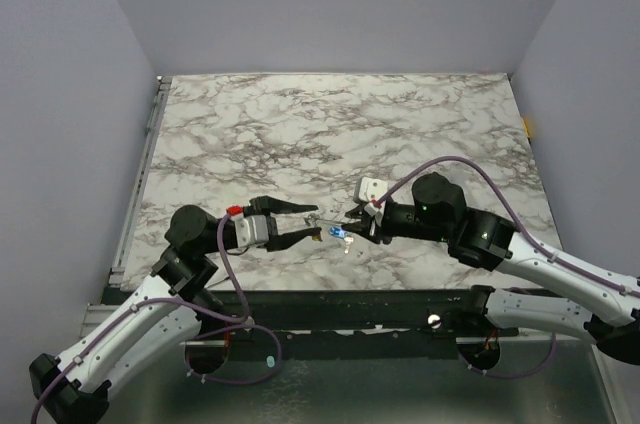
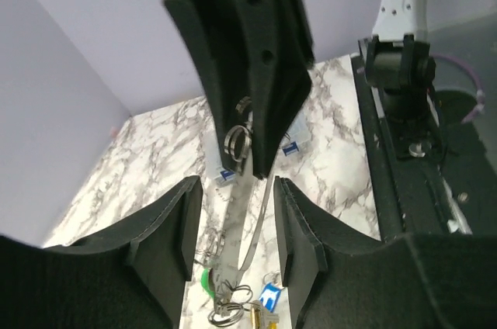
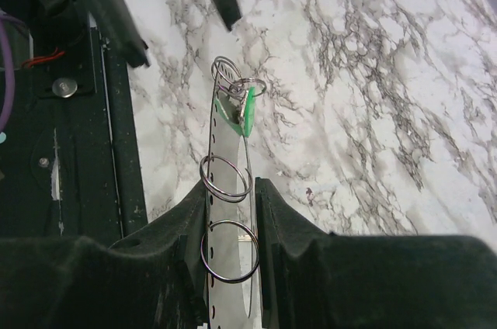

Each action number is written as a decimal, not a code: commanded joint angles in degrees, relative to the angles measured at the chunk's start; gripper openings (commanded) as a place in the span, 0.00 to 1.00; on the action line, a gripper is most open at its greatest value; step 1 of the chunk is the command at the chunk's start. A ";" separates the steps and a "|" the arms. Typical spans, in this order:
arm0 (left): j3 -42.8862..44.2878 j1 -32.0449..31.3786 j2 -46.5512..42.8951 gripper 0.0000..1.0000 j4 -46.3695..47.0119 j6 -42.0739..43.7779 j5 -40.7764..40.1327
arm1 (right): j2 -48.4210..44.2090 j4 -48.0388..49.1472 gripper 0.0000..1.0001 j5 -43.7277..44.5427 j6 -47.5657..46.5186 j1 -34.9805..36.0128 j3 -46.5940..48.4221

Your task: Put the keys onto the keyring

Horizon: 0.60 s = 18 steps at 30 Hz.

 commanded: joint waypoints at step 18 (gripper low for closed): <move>18.21 -10.95 21.14 0.49 -12.91 -29.15 -8.64 | 2.54 -19.48 0.01 3.34 4.44 4.77 9.00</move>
